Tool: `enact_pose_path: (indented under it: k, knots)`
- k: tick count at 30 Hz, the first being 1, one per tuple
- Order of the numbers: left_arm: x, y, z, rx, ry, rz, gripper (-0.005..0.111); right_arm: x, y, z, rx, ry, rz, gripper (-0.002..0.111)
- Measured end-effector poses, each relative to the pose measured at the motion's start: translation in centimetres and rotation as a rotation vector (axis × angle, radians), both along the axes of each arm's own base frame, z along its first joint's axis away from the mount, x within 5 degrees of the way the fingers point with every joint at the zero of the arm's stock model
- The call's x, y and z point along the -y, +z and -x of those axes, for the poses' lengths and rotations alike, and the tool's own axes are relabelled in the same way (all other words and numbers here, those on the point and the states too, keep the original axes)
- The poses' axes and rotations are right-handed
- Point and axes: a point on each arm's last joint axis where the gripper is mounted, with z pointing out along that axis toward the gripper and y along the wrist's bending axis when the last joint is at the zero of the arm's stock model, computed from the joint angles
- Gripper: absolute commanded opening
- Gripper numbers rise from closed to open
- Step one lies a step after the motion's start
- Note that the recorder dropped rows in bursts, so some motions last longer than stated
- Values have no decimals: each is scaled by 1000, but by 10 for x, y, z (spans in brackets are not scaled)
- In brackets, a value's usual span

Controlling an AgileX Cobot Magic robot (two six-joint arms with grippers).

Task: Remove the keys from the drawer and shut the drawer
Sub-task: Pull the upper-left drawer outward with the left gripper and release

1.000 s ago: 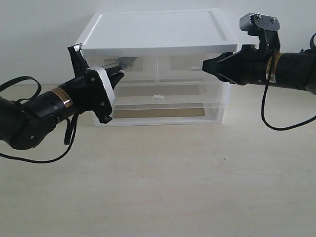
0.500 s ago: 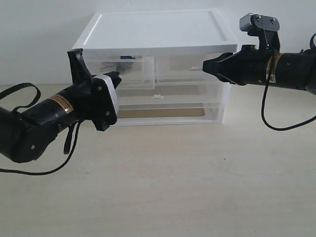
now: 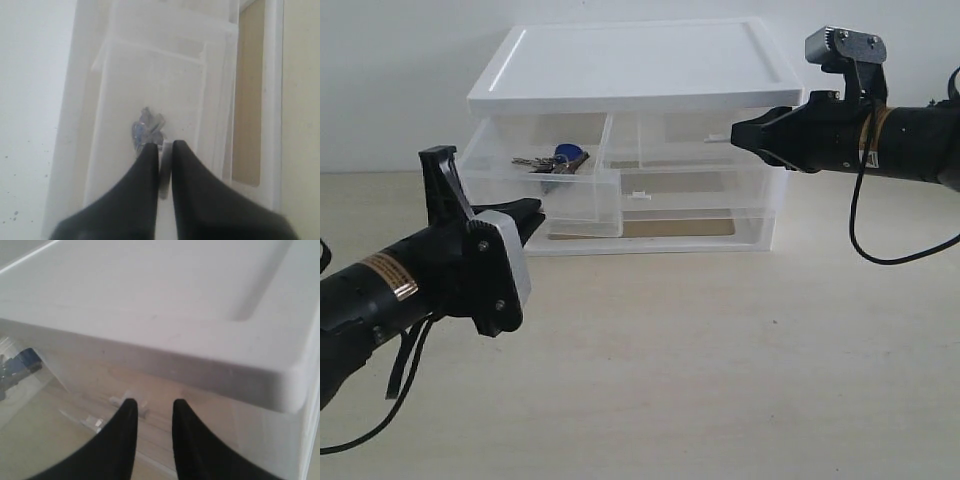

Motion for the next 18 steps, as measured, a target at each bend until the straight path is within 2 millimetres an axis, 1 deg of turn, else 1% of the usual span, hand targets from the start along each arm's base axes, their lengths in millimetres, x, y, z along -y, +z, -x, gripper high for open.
enact_pose_path:
  k: [4, 11, 13, 15, 16, 18]
  knots:
    - [0, 3, 7, -11, -3, 29, 4, 0, 0, 0, 0, 0, 0, 24]
    - [16, 4, 17, -17, -62, 44, 4, 0, 0, 0, 0, 0, 0, 24]
    - [16, 4, 17, -18, -54, 51, 4, 0, 0, 0, 0, -1, -2, 24]
    - [13, 6, 14, -14, -9, 80, 5, 0, 0, 0, 0, -1, -2, 24]
    - [12, 7, 14, -9, 0, 88, 6, 0, 0, 0, 0, -1, -2, 24]
    - [11, 9, 13, -4, 22, 128, 15, 0, 0, 0, 0, -1, -2, 24]
